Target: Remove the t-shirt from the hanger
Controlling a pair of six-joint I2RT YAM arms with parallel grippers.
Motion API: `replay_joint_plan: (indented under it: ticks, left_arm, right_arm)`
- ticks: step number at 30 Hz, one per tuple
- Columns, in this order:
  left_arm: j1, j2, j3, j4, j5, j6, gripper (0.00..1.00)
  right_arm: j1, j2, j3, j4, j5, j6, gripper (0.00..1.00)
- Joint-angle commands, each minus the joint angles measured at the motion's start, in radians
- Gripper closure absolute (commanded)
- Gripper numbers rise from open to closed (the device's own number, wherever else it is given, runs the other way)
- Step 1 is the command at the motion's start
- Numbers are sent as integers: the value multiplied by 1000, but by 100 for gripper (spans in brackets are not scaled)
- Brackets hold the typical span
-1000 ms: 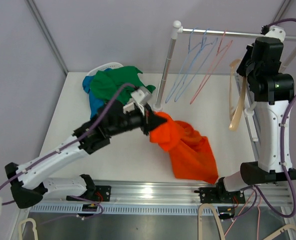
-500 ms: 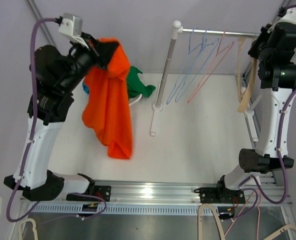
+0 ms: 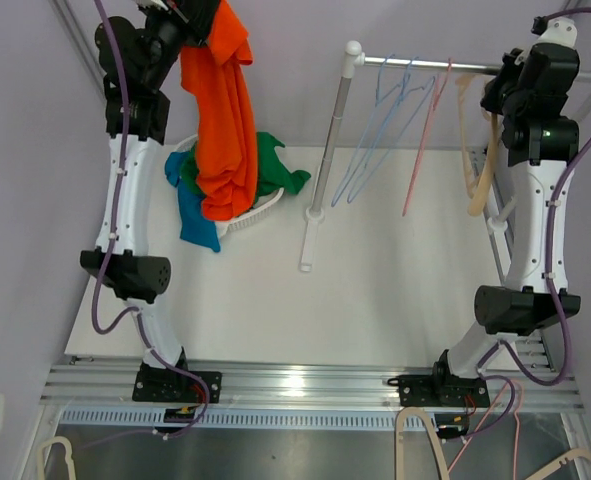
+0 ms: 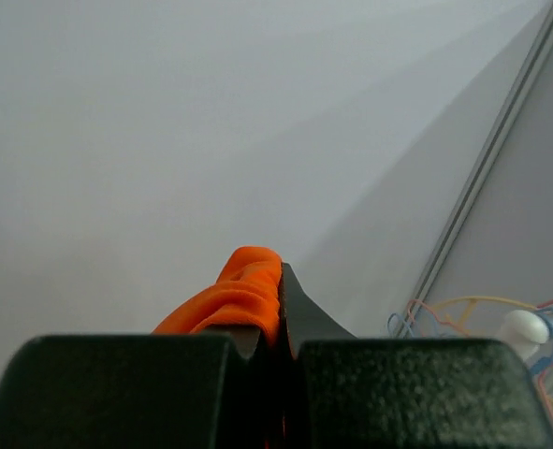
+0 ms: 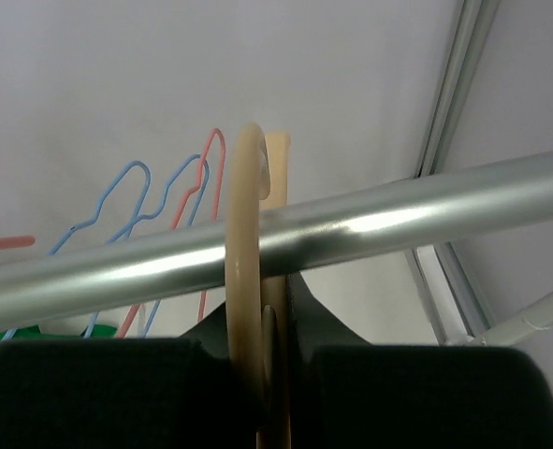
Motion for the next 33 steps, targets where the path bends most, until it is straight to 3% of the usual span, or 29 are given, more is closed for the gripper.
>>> replay_joint_plan:
  ticks: [1,6,9,12,14,17,19,23,26,27,28,30,31,33]
  left_arm:
    - [24,30,-4,131,53,-84,99]
    - [50,41,-203,82,15,-113,99]
    - [55,16,-381,-77,-128,-119,99]
    - [55,1,-523,-206,-154,-168,99]
    - [57,-63,-788,-101,-161,-246,99]
    - [72,-120,-1028,21,-164,-364,99]
    - [78,-147,-1062,1,-237,-389,99]
    - [80,-93,-977,-243,-384,-412,99]
    - [80,75,-781,-449,-422,-407,99]
    - [80,134,-575,-541,-440,-409,99]
    - [80,254,-502,-679,-440,-392,99]
    - [80,358,-314,-784,-433,-348,100]
    - [80,417,-236,-825,-439,-348,99]
    - [80,421,-229,-823,-434,-346,99]
  right_arm:
    - [-5,49,57,24,-10,-11,100]
    - [-5,51,6,21,-14,5,100]
    - [-3,17,-57,35,-25,19,100]
    - [-2,-26,-111,49,-25,28,100]
    - [1,-58,-131,60,-24,35,99]
    - [4,-86,-134,43,-21,35,98]
    - [6,-100,-132,26,-8,33,98]
    - [6,-141,-144,4,-7,39,96]
    - [8,-183,-180,15,-25,44,96]
    - [12,-193,-190,21,-33,45,95]
    - [12,-212,-198,23,-33,50,95]
    - [17,-224,-200,18,-33,58,92]
    - [18,-235,-200,12,-31,59,87]
    - [23,-242,-198,7,-30,62,52]
